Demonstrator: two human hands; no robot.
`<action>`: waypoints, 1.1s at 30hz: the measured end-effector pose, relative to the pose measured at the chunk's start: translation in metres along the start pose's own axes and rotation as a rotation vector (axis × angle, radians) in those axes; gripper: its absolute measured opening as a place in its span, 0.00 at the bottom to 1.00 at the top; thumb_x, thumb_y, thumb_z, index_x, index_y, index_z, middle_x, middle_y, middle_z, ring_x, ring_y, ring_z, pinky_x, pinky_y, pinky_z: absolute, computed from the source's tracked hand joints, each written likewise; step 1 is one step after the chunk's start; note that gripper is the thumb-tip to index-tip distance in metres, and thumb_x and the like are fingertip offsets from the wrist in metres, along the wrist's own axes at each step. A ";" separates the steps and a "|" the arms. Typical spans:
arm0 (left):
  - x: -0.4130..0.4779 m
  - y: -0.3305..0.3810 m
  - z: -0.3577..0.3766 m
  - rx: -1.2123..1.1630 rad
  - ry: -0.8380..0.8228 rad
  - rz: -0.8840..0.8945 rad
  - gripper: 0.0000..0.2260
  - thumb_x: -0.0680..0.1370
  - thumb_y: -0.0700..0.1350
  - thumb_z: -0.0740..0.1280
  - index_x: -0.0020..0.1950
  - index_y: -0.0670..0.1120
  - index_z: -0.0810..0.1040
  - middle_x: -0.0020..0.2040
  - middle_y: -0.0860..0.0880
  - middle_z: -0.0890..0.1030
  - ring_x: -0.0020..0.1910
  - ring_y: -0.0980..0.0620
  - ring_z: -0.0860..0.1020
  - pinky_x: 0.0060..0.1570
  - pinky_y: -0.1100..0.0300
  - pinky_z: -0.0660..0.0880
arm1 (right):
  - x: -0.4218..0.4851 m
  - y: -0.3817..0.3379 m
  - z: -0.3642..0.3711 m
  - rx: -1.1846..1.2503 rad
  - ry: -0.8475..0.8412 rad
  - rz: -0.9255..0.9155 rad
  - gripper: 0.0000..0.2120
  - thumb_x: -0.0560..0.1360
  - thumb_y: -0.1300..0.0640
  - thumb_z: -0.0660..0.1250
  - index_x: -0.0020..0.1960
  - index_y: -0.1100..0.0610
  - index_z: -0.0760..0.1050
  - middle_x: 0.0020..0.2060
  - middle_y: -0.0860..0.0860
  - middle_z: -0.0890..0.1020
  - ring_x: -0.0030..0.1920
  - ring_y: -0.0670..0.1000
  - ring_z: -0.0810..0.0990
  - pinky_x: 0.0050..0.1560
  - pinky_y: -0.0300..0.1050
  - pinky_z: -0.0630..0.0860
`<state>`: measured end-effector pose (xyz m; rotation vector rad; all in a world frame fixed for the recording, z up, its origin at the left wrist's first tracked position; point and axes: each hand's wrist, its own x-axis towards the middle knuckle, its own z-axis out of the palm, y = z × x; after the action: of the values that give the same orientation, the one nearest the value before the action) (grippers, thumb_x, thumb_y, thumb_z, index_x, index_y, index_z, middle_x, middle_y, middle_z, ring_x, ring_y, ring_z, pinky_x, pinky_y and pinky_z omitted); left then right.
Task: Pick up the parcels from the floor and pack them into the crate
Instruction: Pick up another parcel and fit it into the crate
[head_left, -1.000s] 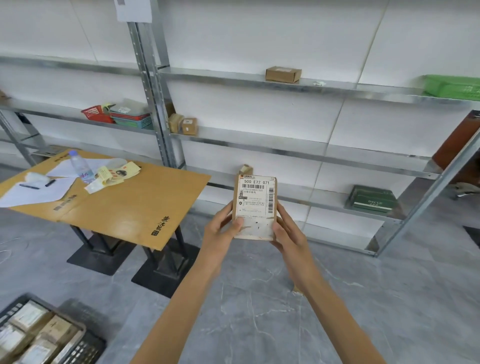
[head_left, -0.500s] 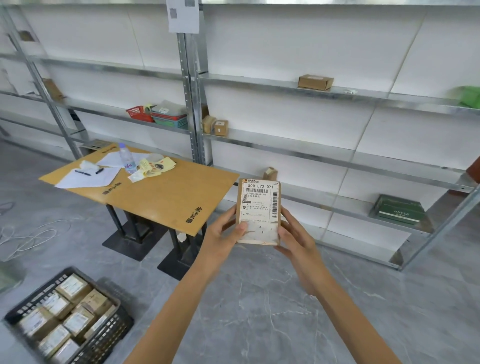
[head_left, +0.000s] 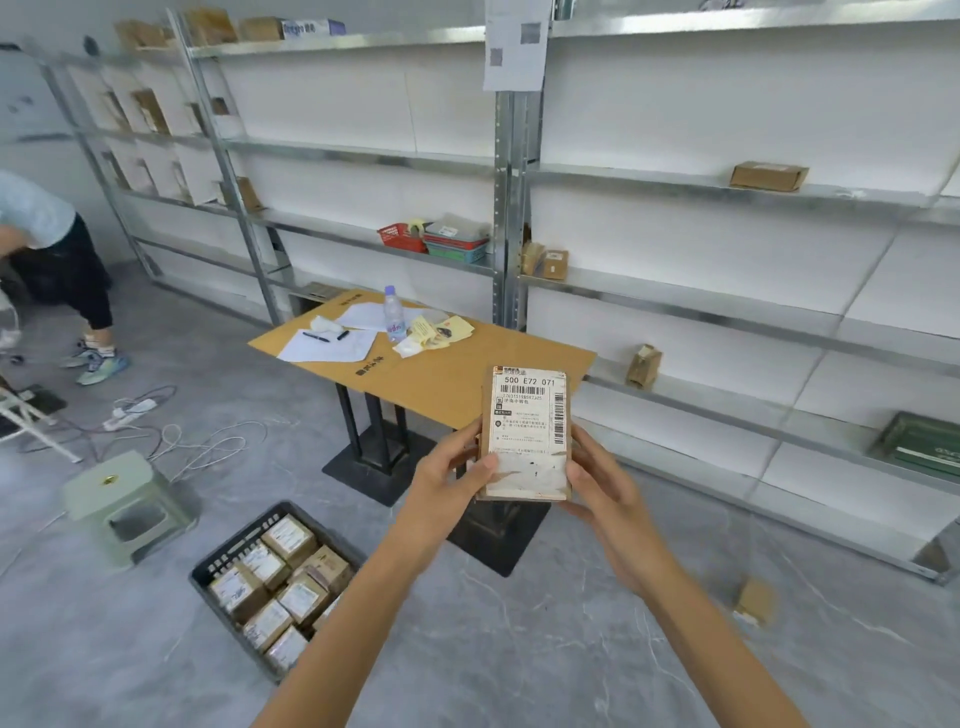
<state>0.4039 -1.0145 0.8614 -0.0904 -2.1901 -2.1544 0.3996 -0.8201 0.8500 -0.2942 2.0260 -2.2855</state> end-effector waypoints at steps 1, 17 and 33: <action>-0.008 0.000 -0.021 0.011 0.010 0.001 0.18 0.77 0.43 0.67 0.61 0.64 0.72 0.63 0.55 0.78 0.63 0.52 0.75 0.57 0.49 0.77 | -0.001 0.004 0.022 0.004 -0.012 0.010 0.28 0.74 0.52 0.65 0.73 0.44 0.63 0.62 0.45 0.79 0.61 0.47 0.78 0.59 0.53 0.77; -0.036 -0.021 -0.229 -0.018 0.098 -0.077 0.20 0.79 0.41 0.64 0.71 0.50 0.70 0.63 0.51 0.78 0.63 0.50 0.76 0.60 0.47 0.75 | 0.030 0.048 0.222 0.072 -0.098 0.240 0.26 0.76 0.56 0.66 0.72 0.51 0.63 0.58 0.50 0.81 0.58 0.49 0.80 0.64 0.52 0.75; 0.127 -0.068 -0.422 0.061 0.065 -0.266 0.17 0.79 0.37 0.63 0.66 0.50 0.71 0.61 0.46 0.78 0.56 0.50 0.79 0.53 0.56 0.79 | 0.224 0.140 0.367 0.178 -0.241 0.424 0.26 0.69 0.55 0.68 0.66 0.47 0.67 0.56 0.54 0.81 0.58 0.51 0.80 0.51 0.45 0.80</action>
<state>0.2742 -1.4384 0.8117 0.2860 -2.3437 -2.1772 0.2405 -1.2359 0.7734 -0.1073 1.5782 -2.0348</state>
